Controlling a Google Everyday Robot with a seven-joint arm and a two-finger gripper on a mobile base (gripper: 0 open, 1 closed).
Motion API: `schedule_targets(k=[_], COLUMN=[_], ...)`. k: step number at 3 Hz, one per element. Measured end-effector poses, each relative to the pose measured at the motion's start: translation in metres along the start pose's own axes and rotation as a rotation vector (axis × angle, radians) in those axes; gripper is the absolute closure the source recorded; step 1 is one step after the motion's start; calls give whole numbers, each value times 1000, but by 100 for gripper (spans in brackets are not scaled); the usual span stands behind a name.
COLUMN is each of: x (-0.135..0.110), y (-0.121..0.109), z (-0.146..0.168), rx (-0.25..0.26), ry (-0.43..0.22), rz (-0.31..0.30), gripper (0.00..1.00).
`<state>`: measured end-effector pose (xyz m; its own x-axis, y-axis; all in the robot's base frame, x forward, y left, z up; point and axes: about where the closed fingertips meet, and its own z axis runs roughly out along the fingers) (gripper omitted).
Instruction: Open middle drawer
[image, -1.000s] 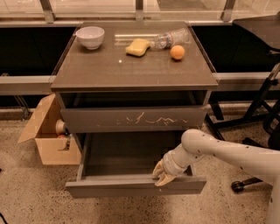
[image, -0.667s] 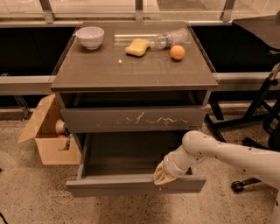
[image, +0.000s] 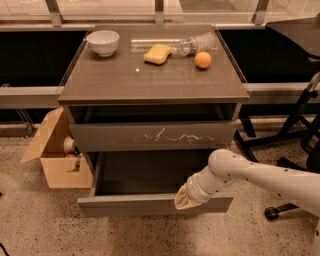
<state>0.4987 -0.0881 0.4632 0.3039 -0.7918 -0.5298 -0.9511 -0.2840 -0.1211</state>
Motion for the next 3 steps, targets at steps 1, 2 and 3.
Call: schedule_targets(k=[1, 2, 3], x=[0, -1, -3], y=[0, 1, 5], z=[0, -4, -30], rx=[0, 6, 41], ry=[0, -4, -7], rz=[0, -3, -12], gripper=[39, 8, 0])
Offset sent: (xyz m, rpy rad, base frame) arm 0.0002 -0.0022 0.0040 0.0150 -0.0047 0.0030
